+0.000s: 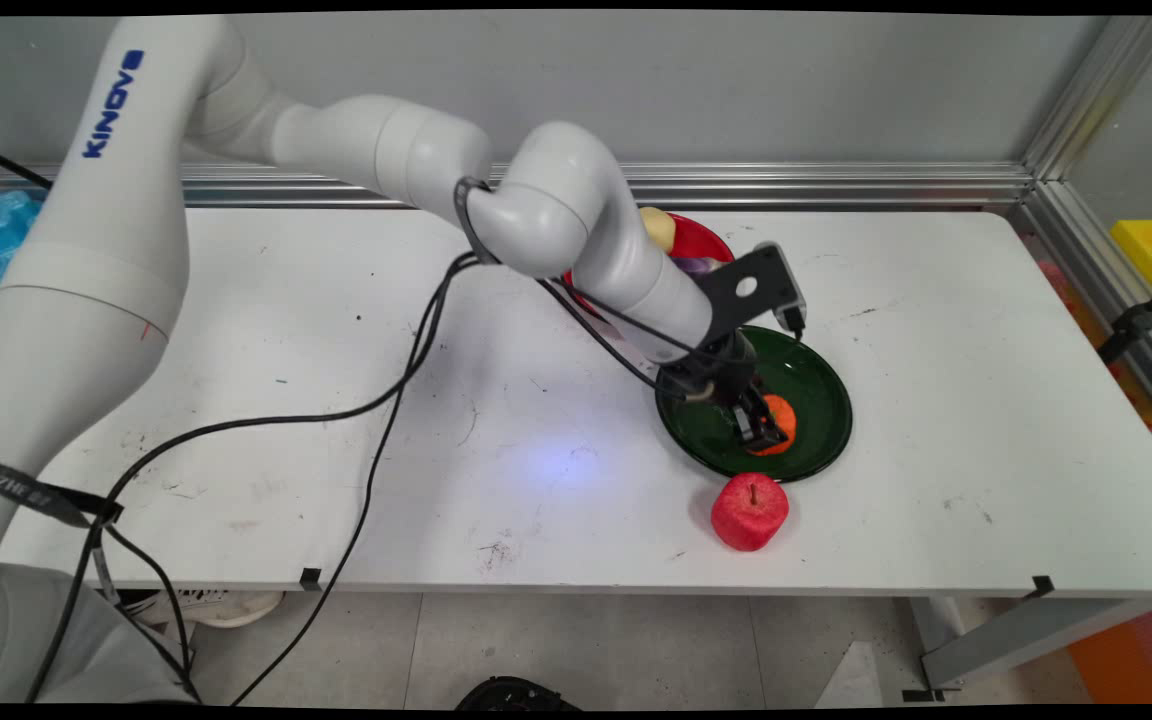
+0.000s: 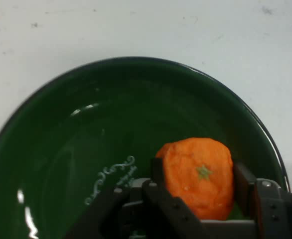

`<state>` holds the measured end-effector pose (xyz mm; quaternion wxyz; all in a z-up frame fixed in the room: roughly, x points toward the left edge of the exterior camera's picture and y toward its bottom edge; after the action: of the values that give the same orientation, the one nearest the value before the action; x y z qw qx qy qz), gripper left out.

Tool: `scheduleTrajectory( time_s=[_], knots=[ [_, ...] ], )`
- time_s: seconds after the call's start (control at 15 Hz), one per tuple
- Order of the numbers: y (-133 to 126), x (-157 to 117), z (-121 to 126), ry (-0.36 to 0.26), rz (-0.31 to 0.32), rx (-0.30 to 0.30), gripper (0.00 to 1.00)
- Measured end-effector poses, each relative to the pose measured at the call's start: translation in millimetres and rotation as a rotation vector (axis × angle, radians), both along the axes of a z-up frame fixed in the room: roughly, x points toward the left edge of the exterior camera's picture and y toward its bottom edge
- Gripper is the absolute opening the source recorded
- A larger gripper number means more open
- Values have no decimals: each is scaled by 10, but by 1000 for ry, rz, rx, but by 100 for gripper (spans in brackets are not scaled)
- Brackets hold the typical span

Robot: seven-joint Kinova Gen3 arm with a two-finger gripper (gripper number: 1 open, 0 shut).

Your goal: Place the picked object on the red plate

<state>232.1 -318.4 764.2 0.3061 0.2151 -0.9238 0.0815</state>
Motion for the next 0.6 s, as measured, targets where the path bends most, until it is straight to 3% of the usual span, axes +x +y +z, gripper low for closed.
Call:
scheduleTrajectory(
  time_s=[0.27,0.6],
  knots=[
    [-113,155,259,10,-13,-17,0],
    [-370,535,504,-4,-15,-48,0]
  ],
)
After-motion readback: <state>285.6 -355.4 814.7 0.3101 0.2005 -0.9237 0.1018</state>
